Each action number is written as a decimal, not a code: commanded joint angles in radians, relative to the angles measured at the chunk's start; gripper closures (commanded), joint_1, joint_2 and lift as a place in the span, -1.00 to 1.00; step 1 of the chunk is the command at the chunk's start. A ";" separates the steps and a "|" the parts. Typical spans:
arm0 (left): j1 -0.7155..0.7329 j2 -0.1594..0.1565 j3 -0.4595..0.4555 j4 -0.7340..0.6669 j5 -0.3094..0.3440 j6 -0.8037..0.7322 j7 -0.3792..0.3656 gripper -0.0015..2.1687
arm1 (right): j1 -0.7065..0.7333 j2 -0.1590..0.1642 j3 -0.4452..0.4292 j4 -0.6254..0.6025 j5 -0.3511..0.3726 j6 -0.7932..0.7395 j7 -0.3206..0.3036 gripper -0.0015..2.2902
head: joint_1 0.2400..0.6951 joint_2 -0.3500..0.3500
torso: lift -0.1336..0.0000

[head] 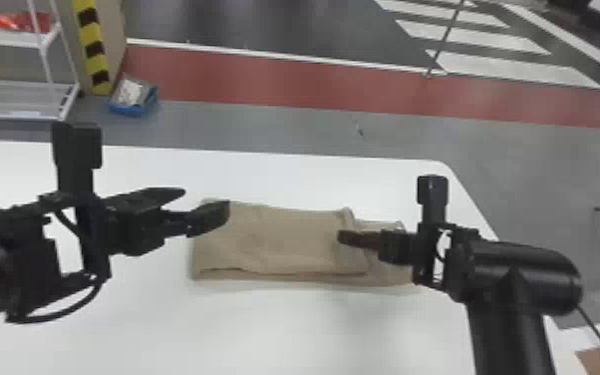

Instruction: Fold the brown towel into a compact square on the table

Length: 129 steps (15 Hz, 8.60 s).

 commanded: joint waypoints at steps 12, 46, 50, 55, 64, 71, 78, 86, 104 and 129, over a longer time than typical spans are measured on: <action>0.014 0.000 0.003 -0.017 0.000 0.001 -0.001 -0.97 | 0.009 -0.002 -0.004 -0.023 -0.010 0.022 0.022 -0.28 | 1.00 -0.72 | -0.86; 0.063 -0.002 0.008 -0.060 -0.043 0.022 -0.004 -0.97 | 0.138 -0.091 -0.318 -0.195 -0.223 0.148 0.029 -0.03 | 1.00 -1.00 | -0.86; 0.069 0.005 0.017 -0.060 -0.048 0.022 -0.007 -0.97 | 0.161 -0.070 -0.306 -0.189 -0.183 0.025 0.015 -1.00 | 1.00 -1.00 | -0.86; 0.063 -0.002 -0.002 -0.040 -0.058 0.013 -0.007 -0.97 | 0.230 -0.052 -0.433 -0.239 -0.231 -0.097 0.020 -0.96 | 1.00 -1.00 | -0.86; 0.037 -0.051 -0.164 0.118 -0.132 -0.174 0.062 -0.87 | 0.383 -0.024 -0.509 -0.241 -0.315 -0.279 0.032 -0.89 | 1.00 -1.00 | -0.86; -0.013 -0.097 -0.282 0.233 -0.241 -0.272 0.145 -0.61 | 0.481 0.024 -0.587 -0.282 -0.369 -0.383 0.064 -0.88 | 1.00 -1.00 | -0.86; -0.061 -0.137 -0.351 0.276 -0.319 -0.159 0.185 -0.60 | 0.481 0.028 -0.607 -0.276 -0.375 -0.395 0.084 -0.88 | 1.00 -1.00 | -0.86; -0.081 -0.149 -0.364 0.279 -0.357 -0.070 0.188 -0.49 | 0.480 0.028 -0.622 -0.262 -0.377 -0.398 0.107 -0.88 | 1.00 -1.00 | -0.86; -0.096 -0.129 -0.230 0.235 -0.353 -0.002 0.221 0.34 | 0.474 0.030 -0.614 -0.264 -0.380 -0.417 0.114 -0.88 | 1.00 -1.00 | -0.86; 0.180 -0.015 0.152 -0.090 -0.304 0.102 0.139 -0.74 | 0.411 0.028 -0.476 -0.279 -0.366 -0.367 0.061 -0.88 | 1.00 -1.00 | -0.86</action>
